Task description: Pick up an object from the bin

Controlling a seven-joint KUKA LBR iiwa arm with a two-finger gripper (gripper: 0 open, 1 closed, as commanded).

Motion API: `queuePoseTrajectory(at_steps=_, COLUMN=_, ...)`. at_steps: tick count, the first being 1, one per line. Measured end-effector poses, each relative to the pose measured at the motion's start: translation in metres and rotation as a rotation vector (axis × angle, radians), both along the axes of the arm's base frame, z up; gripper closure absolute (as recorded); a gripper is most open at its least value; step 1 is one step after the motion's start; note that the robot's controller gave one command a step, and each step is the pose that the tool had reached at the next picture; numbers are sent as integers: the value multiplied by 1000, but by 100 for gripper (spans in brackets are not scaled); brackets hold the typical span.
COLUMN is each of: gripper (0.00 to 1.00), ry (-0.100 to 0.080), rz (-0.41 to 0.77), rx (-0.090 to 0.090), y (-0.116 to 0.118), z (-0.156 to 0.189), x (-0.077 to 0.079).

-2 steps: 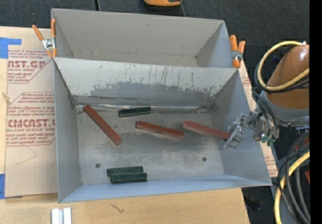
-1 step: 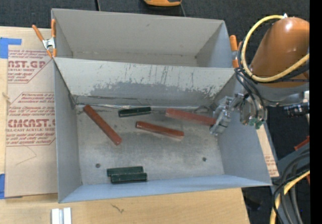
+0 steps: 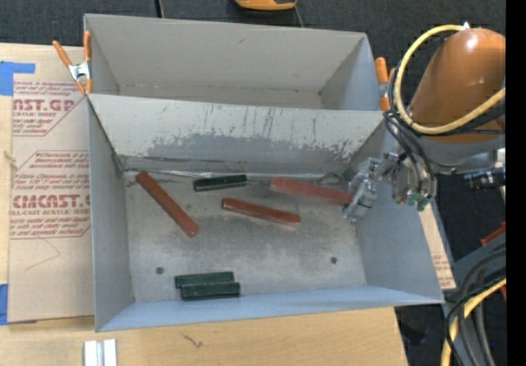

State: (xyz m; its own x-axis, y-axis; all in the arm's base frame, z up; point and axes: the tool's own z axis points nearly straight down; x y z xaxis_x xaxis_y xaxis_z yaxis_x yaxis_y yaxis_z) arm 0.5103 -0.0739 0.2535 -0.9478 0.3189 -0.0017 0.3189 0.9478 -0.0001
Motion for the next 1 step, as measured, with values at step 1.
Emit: queuePoseTrajectory(at_steps=1, gripper=100, ry=0, rz=0, rx=0, y=0, z=0, x=0)
